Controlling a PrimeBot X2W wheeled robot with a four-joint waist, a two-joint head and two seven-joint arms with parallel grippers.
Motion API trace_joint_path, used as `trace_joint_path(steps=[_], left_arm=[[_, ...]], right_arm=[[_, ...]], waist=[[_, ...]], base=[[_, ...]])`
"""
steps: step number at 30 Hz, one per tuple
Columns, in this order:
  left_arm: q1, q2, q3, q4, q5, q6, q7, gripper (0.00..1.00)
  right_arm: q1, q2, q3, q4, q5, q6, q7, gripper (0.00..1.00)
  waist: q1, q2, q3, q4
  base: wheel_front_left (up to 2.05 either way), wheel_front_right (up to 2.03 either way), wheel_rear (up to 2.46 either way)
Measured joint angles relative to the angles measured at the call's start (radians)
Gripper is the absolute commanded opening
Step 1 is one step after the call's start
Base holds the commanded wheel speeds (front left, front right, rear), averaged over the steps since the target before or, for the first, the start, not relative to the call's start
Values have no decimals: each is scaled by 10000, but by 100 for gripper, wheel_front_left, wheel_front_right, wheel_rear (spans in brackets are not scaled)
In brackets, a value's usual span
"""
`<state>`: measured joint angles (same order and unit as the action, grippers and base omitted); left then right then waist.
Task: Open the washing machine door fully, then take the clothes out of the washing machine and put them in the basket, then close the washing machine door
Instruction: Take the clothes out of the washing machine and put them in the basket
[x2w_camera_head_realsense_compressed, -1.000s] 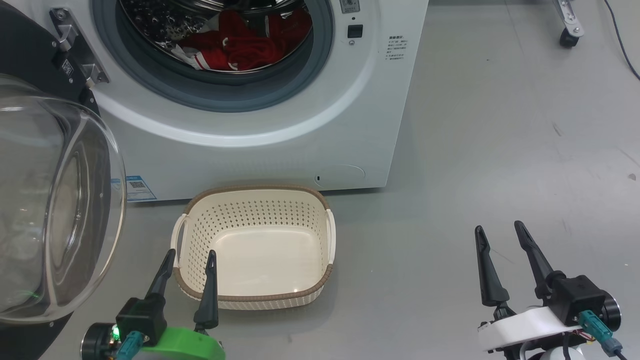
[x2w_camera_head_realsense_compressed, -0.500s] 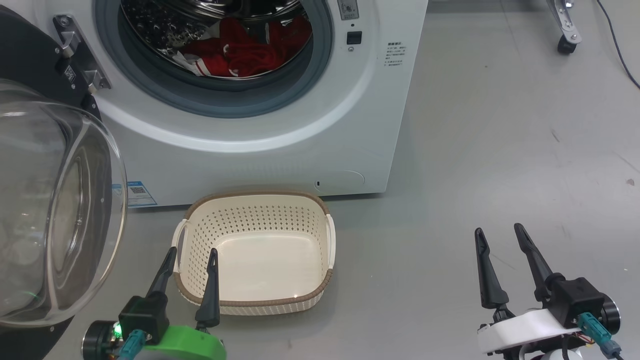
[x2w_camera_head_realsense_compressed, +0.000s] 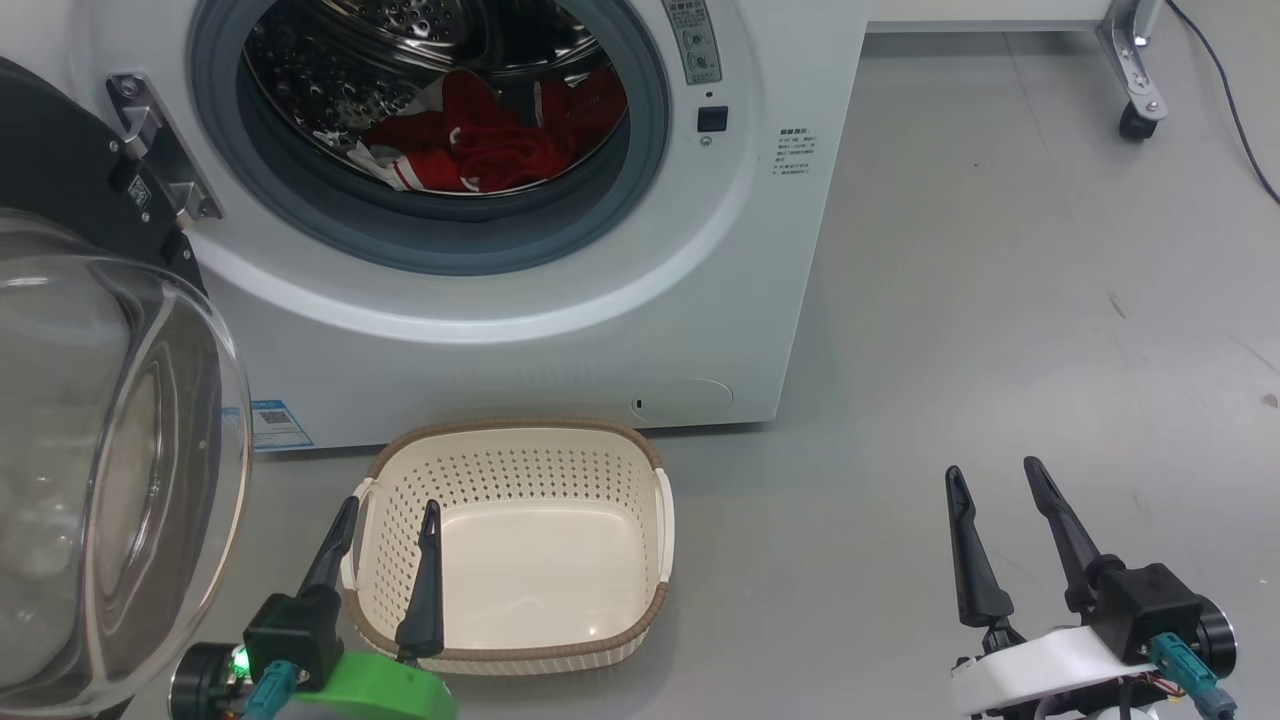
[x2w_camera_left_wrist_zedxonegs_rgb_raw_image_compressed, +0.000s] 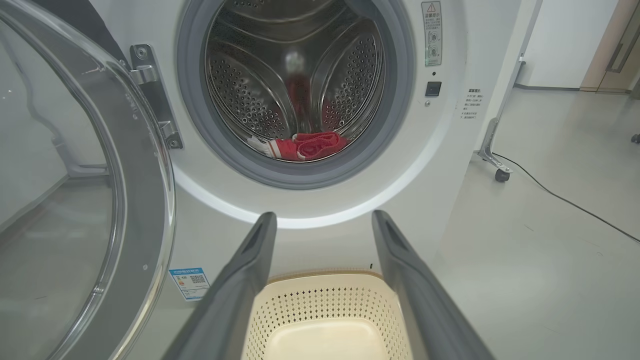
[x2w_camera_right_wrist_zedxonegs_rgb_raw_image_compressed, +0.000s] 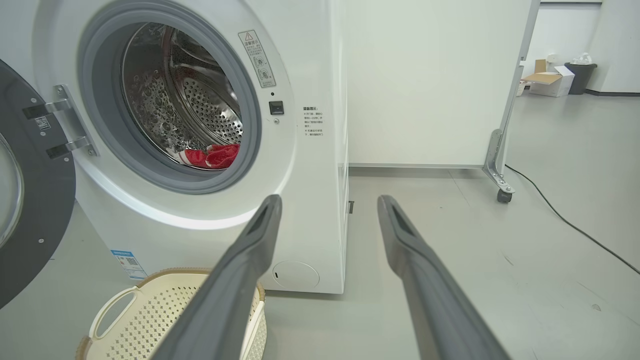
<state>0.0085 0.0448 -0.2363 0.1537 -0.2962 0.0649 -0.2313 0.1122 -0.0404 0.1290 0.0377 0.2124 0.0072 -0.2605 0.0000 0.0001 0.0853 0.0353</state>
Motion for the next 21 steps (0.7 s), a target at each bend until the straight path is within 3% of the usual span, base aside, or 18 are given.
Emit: trace_joint_path(steps=[21], left_arm=[[0, 0, -171, 27, 0, 0, 2, 100]], right_arm=[[2, 0, 67, 21, 88, -13, 0, 100]], waist=[[0, 0, -100, 44]], base=[[73, -73, 0]])
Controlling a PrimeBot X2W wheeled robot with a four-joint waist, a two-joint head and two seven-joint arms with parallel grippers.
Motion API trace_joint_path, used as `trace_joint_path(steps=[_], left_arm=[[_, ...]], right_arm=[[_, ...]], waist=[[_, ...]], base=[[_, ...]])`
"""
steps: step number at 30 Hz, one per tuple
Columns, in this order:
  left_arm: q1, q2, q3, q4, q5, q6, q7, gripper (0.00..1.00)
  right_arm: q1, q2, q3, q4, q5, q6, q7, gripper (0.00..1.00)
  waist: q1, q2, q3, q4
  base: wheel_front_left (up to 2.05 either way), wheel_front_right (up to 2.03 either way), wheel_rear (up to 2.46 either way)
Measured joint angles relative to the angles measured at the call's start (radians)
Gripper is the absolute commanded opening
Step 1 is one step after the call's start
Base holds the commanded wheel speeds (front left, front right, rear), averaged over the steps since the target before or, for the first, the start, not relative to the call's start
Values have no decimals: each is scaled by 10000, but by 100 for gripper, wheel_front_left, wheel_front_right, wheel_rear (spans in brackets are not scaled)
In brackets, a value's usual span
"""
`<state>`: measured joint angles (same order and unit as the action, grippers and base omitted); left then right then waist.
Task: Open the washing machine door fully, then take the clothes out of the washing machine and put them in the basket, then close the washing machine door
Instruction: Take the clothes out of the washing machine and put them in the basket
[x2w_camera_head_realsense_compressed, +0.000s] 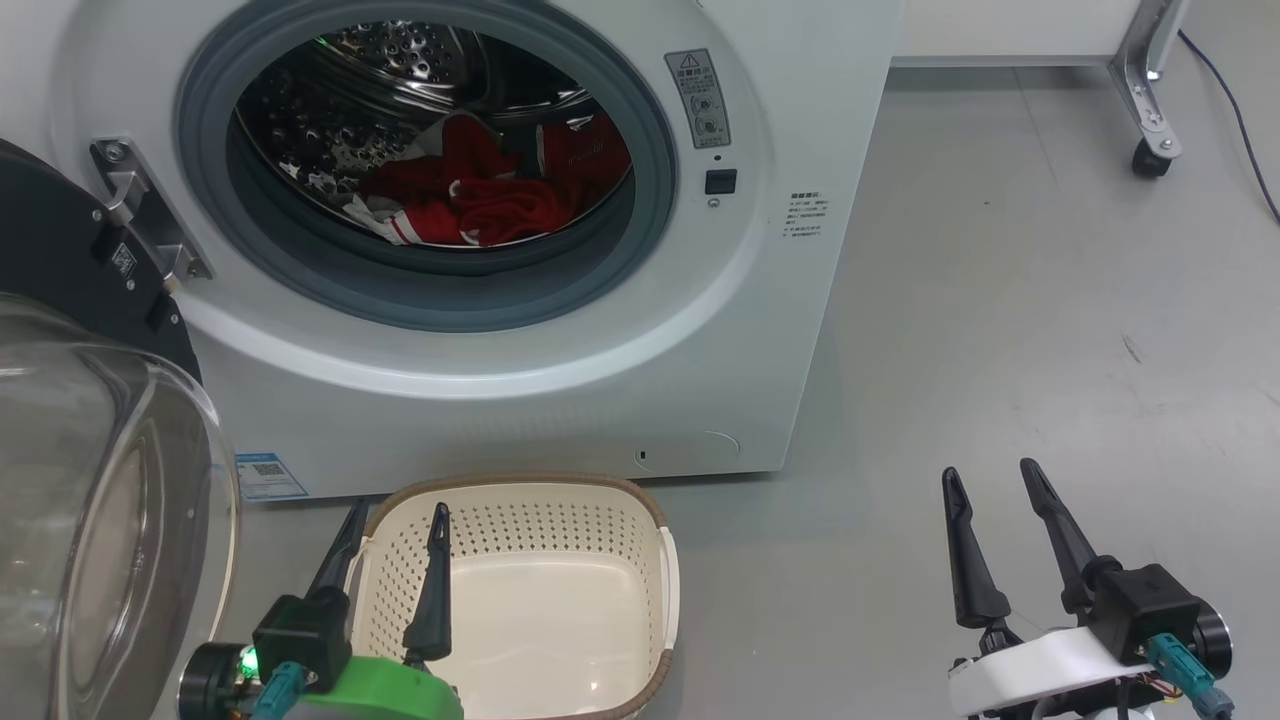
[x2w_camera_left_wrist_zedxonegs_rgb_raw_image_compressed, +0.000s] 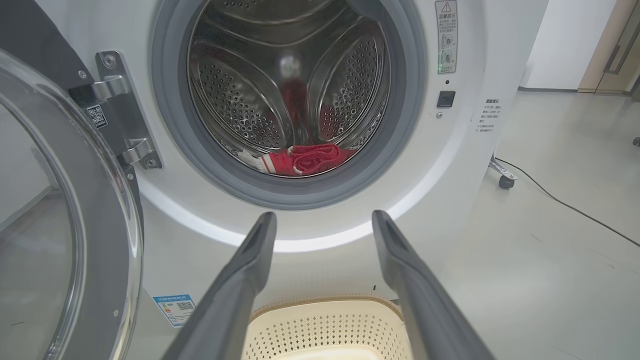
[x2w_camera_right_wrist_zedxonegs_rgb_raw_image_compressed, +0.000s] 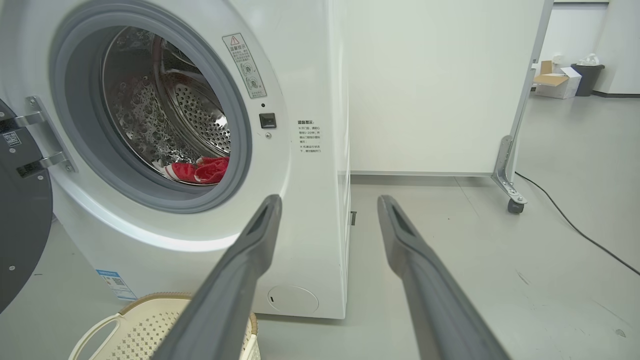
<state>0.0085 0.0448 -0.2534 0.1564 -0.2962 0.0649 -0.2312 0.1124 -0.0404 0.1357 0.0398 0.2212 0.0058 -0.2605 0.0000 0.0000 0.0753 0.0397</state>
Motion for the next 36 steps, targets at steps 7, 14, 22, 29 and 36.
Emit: trace_joint_path(steps=[7, 14, 22, 29, 36], left_arm=[[-1, 0, -33, 0, 0, 0, 0, 100], [-1, 0, -48, 10, 0, 0, 10, 100], [-1, 0, -59, 88, 0, 0, 25, 100], [-113, 2, -245, 176, -2, -42, 197, 100], [-862, 2, -453, 443, -33, -280, 545, 100]], right_arm=[[0, 0, 31, 2, 13, -13, 0, 100], [0, 0, 40, 23, 13, -13, 0, 100], [1, 0, 50, 86, 17, -15, 0, 100], [7, 0, 98, 84, 84, -15, 0, 100], [-7, 0, 213, 19, 69, 4, 0, 100]], waist=[[0, 0, 6, 33], [0, 0, -5, 65], [0, 0, -39, 74], [0, 0, 13, 72], [0, 0, 405, -5]], base=[[16, -16, 0], [0, 0, 0], [0, 0, 0], [0, 0, 0], [0, 0, 0]])
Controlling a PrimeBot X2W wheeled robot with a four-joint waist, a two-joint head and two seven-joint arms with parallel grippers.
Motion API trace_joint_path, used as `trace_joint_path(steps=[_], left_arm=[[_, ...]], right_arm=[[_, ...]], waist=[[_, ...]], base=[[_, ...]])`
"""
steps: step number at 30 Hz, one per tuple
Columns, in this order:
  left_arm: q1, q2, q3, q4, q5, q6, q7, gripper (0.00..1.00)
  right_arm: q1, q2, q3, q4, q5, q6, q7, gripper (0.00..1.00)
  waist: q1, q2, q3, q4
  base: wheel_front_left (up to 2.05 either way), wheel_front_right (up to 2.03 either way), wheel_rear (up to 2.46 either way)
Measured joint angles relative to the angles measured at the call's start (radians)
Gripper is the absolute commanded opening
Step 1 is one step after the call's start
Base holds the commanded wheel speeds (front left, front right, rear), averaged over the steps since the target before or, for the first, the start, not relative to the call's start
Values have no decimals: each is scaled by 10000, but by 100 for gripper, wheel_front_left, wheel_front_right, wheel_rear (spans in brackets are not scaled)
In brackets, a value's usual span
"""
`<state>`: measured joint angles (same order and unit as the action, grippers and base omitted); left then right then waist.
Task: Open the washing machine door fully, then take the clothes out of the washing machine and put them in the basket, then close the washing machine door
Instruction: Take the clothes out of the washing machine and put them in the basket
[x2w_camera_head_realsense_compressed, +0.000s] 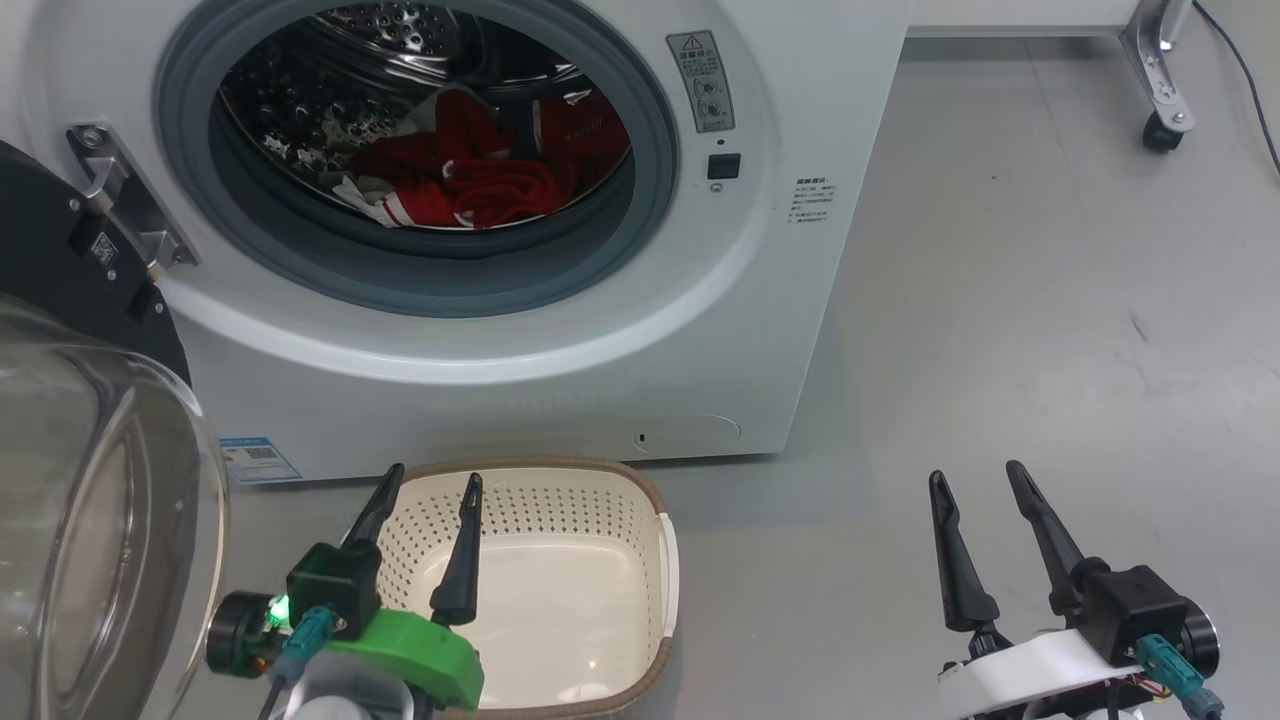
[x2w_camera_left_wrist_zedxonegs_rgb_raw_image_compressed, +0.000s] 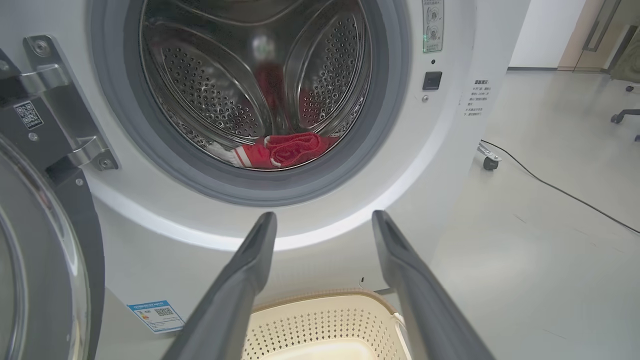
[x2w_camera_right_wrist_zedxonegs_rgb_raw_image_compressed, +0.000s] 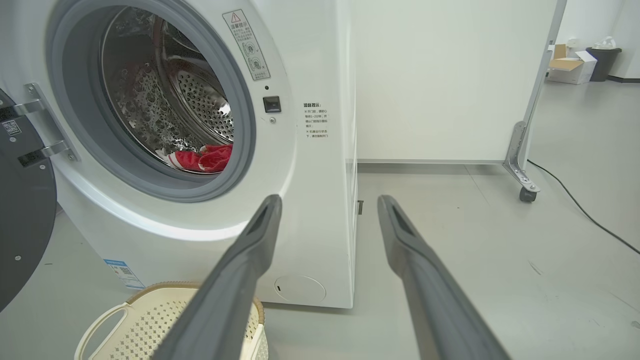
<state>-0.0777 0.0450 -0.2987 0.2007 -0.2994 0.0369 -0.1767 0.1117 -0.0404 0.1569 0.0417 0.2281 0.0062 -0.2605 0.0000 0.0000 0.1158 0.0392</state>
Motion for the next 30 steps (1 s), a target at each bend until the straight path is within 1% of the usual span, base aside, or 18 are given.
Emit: trace_joint_path(steps=[5, 9, 16, 23, 27, 30], left_arm=[[-657, -4, -144, 290, -251, -224, 376, 100], [-1128, -8, -142, 533, -412, -261, 568, 100], [-2334, -23, 13, 1083, -861, -439, 1035, 100], [-3771, -44, 211, 1755, -1260, -779, 2148, 100], [-4889, 115, 412, 1925, -1434, -876, 2731, 100], [-5592, 435, 422, 2138, -1406, -965, 3218, 100]], right_arm=[[-30, 0, 4, -134, -17, 10, 0, 100], [-132, 0, 4, -221, -86, 13, 0, 100], [-643, -4, 56, -439, -104, 84, 0, 100], [-1144, -6, 113, -602, -73, 132, 0, 100], [-1561, -12, 171, -652, 100, 180, 0, 100], [-1818, -12, 205, -658, 215, 180, 0, 100]], waist=[[0, 0, 381, -121], [0, 0, 675, -207], [0, 0, 1498, -483], [0, 0, 2412, -833], [0, 0, 2948, -1052], [0, 0, 3318, -1229]], base=[[0, 0, 0], [0, 0, 0], [0, 0, 0], [0, 0, 0], [0, 0, 0], [0, 0, 0]])
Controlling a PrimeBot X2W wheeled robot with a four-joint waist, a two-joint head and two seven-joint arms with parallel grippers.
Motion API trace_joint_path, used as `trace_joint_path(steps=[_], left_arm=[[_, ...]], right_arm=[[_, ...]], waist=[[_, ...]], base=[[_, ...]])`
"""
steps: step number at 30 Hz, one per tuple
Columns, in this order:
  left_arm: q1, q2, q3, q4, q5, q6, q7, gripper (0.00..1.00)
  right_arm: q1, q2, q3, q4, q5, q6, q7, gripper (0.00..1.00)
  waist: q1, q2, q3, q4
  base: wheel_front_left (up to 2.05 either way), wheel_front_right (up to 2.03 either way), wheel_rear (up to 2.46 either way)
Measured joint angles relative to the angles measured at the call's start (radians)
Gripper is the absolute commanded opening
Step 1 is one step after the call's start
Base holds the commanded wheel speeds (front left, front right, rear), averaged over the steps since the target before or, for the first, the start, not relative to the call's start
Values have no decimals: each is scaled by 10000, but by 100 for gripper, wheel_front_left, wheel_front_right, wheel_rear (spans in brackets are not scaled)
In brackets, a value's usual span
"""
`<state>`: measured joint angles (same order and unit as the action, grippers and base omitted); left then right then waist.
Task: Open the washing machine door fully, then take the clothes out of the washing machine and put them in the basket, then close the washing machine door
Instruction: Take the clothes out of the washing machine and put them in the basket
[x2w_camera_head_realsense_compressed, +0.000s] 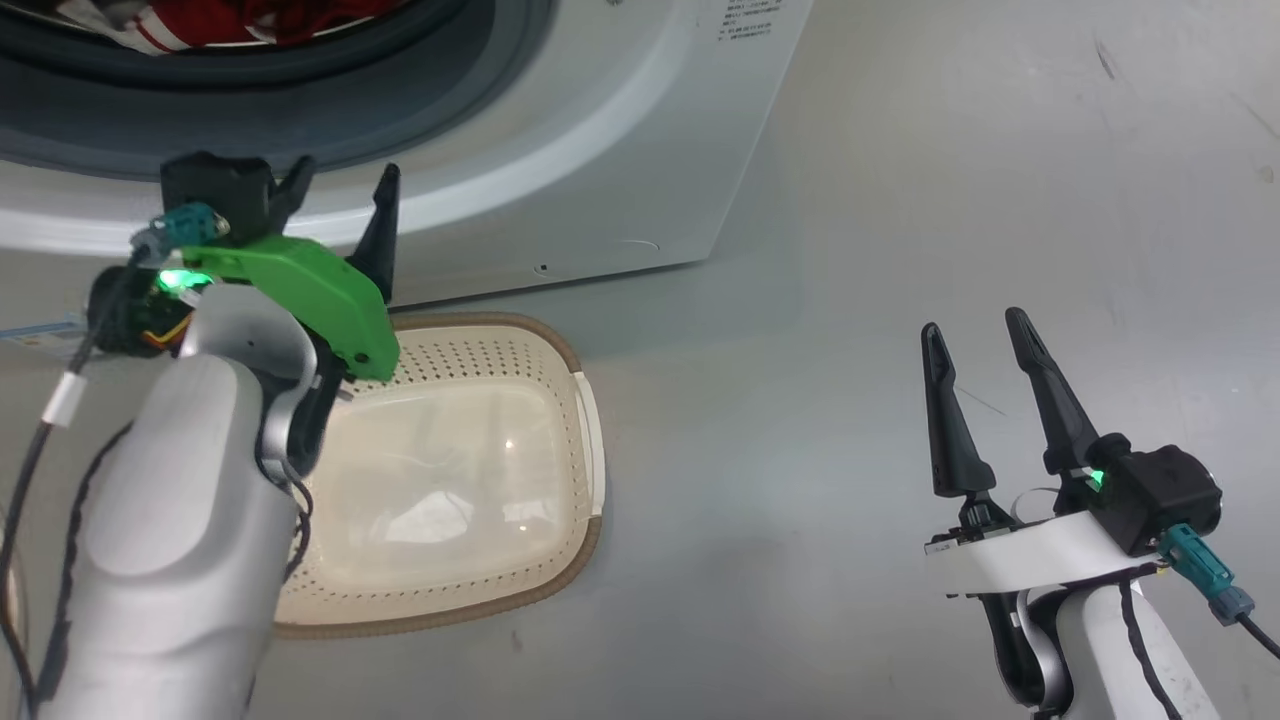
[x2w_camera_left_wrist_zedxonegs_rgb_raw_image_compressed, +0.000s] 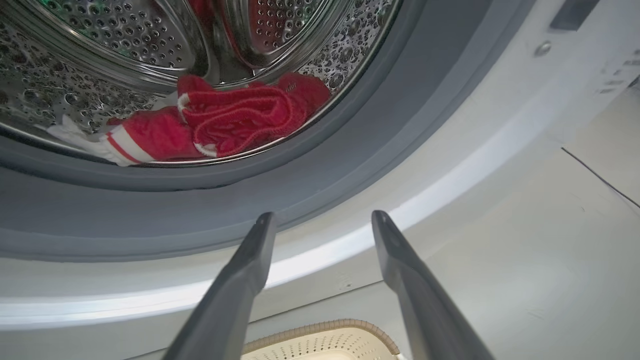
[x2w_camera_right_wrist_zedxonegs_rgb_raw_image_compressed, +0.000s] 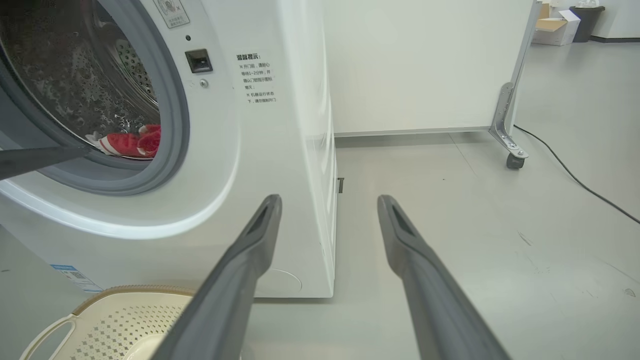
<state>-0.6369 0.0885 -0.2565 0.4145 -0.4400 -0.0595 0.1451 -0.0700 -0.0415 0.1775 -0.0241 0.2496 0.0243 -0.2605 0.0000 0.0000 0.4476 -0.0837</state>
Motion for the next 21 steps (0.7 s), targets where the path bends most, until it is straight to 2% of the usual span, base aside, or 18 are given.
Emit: trace_joint_path(steps=[15, 21], left_arm=[[-2779, 1172, 479, 825, -15, -221, 1632, 100], [-3315, 1319, 673, 1227, -134, -261, 1942, 100]], right_arm=[[-702, -6, 460, 150, 560, 8, 0, 100], [-786, -6, 516, 259, 658, 2, 0, 100]], waist=[[0, 0, 1151, -1003], [0, 0, 1351, -1409]], base=[[0, 0, 0], [0, 0, 0]])
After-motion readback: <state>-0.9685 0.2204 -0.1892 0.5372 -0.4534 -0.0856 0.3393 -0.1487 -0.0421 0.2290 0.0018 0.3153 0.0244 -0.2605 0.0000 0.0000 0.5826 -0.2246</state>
